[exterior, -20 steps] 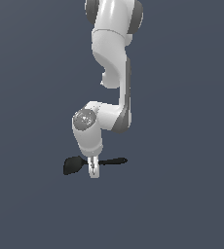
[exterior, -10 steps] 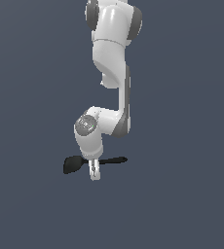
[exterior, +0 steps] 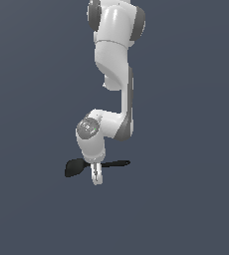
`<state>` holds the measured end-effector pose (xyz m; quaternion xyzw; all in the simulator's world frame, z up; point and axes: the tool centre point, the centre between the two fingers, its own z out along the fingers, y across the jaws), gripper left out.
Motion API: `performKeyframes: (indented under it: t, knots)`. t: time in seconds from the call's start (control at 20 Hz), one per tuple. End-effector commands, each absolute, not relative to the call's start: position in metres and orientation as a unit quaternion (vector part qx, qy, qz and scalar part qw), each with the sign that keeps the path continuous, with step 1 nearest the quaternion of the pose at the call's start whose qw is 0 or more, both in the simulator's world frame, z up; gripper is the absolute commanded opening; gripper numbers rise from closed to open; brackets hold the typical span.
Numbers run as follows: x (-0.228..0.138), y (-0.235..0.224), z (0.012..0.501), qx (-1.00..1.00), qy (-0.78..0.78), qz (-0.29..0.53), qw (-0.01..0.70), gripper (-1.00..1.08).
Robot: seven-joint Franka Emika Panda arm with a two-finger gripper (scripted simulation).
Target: Pick up the object and move it to a goal position.
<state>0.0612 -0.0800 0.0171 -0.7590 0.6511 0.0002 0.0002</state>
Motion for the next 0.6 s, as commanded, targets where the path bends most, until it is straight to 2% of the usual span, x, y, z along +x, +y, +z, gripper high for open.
performKeyframes:
  t: [0.0,0.55]
  knots:
    - [0.061,-0.080,0.017,-0.759,0.651,0.000,0.000,-1.00]
    - [0.042,-0.059,0.032,-0.759,0.651,0.000,0.000,-1.00]
